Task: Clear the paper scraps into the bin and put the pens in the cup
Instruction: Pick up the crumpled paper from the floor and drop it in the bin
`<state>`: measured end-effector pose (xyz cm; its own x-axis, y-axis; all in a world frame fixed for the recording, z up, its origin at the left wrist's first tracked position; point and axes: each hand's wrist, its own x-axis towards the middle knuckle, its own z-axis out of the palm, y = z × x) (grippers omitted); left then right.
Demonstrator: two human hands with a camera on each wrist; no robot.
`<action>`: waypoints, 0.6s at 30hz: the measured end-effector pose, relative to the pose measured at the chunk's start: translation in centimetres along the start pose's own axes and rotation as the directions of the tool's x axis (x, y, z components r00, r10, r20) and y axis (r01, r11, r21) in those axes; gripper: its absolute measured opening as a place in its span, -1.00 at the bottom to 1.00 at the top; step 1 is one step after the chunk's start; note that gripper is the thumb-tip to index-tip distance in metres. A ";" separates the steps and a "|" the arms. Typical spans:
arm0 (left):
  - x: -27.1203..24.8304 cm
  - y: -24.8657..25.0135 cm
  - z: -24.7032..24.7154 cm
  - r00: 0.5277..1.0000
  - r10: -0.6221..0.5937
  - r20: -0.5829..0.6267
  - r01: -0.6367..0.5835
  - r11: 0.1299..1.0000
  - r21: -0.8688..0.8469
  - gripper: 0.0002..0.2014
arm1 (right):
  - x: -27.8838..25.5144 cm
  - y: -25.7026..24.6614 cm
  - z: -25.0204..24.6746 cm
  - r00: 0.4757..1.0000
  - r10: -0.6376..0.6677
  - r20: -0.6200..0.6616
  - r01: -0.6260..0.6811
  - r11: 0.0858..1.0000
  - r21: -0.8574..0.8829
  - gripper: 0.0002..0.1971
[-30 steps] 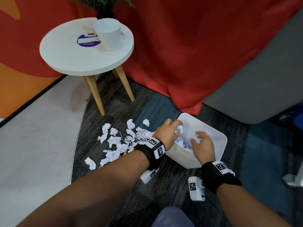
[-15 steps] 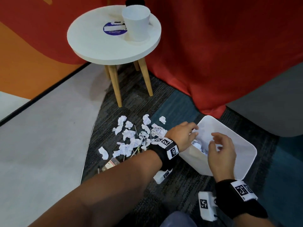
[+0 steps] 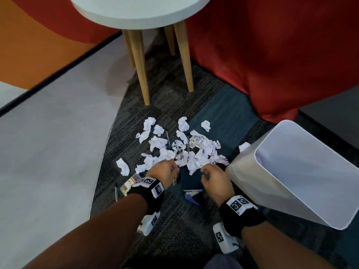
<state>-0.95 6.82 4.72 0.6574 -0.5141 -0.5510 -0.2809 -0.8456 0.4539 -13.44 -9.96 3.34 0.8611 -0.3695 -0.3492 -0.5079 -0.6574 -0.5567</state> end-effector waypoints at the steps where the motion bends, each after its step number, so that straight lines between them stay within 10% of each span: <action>1: 0.1 -1.1 0.4 1.000 -0.006 -0.010 0.006 1.000 0.007 -0.80 | 0.8 0.4 0.9 1.000 0.014 0.028 -0.013 0.999 -0.041 -0.84; 10: -1.2 -7.6 3.6 0.993 -0.053 -0.103 0.051 0.998 -0.025 -0.85 | 7.8 0.9 8.3 0.969 0.158 0.191 -0.108 0.963 -0.246 -0.41; 18: -0.1 -8.1 3.4 0.986 -0.012 -0.168 0.004 0.999 -0.044 -0.82 | 6.3 1.2 9.1 0.977 0.143 0.161 -0.100 0.964 -0.247 -0.72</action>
<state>-1.13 13.20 -1.24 0.7689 -0.4726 -0.4307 -0.2469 -0.8407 0.4819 -8.85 -7.08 -6.36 0.7645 -0.3492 -0.5418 -0.5700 -0.7587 -0.3154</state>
